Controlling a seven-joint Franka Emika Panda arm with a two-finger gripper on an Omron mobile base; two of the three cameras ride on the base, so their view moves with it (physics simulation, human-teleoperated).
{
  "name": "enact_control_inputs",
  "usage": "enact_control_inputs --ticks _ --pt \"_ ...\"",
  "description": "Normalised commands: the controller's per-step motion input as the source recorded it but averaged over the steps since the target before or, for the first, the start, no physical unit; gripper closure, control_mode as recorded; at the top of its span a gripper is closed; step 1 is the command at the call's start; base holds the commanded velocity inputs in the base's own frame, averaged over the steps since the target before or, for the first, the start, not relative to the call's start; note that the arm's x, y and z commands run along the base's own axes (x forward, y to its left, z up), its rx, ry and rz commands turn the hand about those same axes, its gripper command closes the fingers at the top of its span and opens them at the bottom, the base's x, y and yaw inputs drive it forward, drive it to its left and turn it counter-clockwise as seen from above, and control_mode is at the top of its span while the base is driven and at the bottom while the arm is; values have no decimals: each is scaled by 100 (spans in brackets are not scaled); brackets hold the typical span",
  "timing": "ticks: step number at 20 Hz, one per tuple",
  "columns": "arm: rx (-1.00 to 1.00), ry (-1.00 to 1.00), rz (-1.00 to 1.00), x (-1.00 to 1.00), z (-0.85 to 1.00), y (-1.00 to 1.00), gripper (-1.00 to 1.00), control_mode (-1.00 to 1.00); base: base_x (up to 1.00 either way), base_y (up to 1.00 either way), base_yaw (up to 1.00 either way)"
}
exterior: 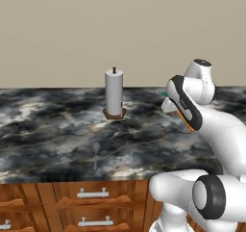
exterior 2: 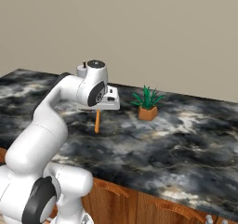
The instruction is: Organize the utensils by type. Pick up the wooden spoons from the counter and place them in the open cabinet. Then pick up the metallic utensils from the counter and place them in the open drawer.
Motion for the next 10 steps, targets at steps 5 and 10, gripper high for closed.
enact_control_inputs --ticks 5,10 --pt "0 0 0 0 -1 0 100 100 -2 0 0" --pt "0 0 0 0 0 0 100 100 -31 -11 0"
